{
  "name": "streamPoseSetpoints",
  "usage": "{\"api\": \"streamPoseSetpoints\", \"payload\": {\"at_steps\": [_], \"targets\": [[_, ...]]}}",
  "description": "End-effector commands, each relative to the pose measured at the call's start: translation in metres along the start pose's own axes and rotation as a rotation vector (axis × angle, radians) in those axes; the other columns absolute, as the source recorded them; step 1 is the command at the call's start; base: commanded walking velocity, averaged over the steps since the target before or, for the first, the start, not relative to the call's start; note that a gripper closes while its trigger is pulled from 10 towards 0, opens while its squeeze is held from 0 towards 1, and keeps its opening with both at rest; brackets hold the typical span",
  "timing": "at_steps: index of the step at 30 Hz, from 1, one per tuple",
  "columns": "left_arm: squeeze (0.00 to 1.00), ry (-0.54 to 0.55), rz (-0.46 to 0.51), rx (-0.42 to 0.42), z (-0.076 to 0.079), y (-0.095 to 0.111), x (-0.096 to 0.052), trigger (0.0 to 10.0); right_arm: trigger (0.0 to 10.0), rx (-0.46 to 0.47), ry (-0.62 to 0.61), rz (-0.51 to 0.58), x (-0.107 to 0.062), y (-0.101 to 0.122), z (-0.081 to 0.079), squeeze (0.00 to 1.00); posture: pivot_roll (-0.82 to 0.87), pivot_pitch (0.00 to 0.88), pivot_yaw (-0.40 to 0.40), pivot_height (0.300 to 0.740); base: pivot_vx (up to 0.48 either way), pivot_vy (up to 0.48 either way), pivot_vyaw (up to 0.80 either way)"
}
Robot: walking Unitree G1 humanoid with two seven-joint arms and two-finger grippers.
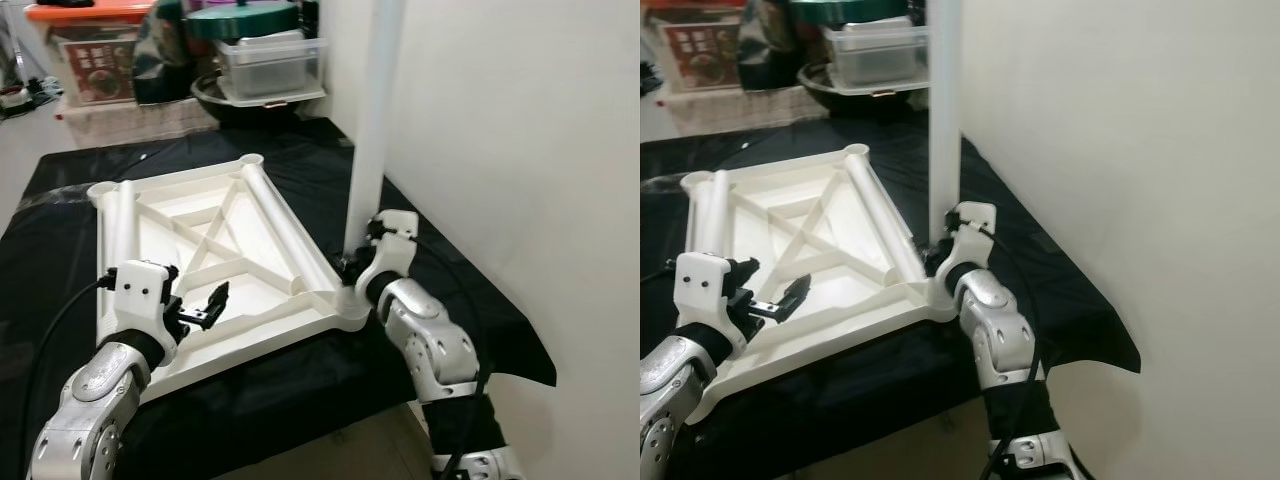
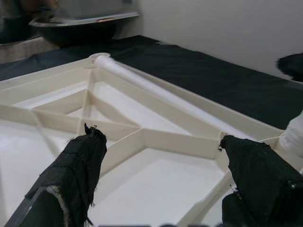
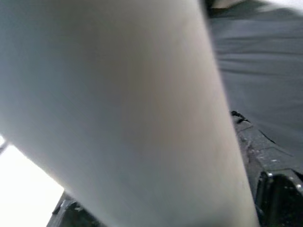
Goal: Building children table
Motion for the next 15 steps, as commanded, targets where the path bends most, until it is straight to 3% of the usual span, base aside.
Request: {"api": "streamPoseSetpoints", "payload": {"at_steps": [1,2,4,5,6,7,14,15], "targets": [[0.00,0.005,-0.013,0.005,-0.002,-0.004,0.000,10.0,10.0,0.004,0.236,0.078,0.004,0.017,-0.027,1.00,0.03,0.000,-0.019,0.740,0.000,0.000,0.00],[0.00,0.006,-0.012,0.005,-0.003,-0.003,0.000,10.0,10.0,-0.060,0.495,0.130,-0.010,0.032,-0.040,0.00,0.03,0.000,-0.023,0.740,0.000,0.000,0.00],[0.00,0.006,-0.012,0.005,-0.003,-0.003,0.000,10.0,10.0,-0.076,0.544,0.135,-0.013,0.034,-0.043,0.00,0.03,0.000,-0.023,0.740,0.000,0.000,0.00],[0.00,0.009,-0.009,0.003,-0.003,-0.003,0.000,10.0,9.7,-0.197,0.786,0.066,-0.039,0.026,-0.050,0.00,0.03,0.000,-0.031,0.740,0.000,0.000,0.00],[0.00,0.009,-0.009,0.003,-0.003,-0.003,0.000,10.0,9.7,-0.197,0.786,0.066,-0.039,0.026,-0.050,0.00,0.03,0.000,-0.031,0.740,0.000,0.000,0.00],[0.00,0.011,-0.007,0.000,-0.002,-0.004,0.000,10.0,4.8,-0.240,0.851,0.010,-0.044,0.017,-0.049,0.00,0.03,0.000,-0.034,0.740,0.000,0.000,0.00],[0.00,0.011,-0.007,0.000,-0.002,-0.005,0.001,10.0,4.8,-0.217,0.805,-0.023,-0.037,0.012,-0.044,0.00,0.03,0.000,-0.034,0.740,0.000,0.000,0.00],[0.00,0.011,-0.007,-0.001,-0.001,-0.005,0.001,10.0,1.8,-0.217,0.799,-0.039,-0.035,0.009,-0.042,0.00,0.04,0.000,-0.037,0.740,0.000,0.000,0.00]]}}
Point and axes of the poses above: a point about 5 cm out from each wrist's last joint towards the gripper, its own x axis pointing out of the wrist towards the gripper, its own y axis along the axis of the wrist's last joint, z = x × y, the point moved 2 cm from there along x, pointing out of the wrist towards the gripper, and after that the axes turned 4 degrees about -x, right-handed, at the moved point
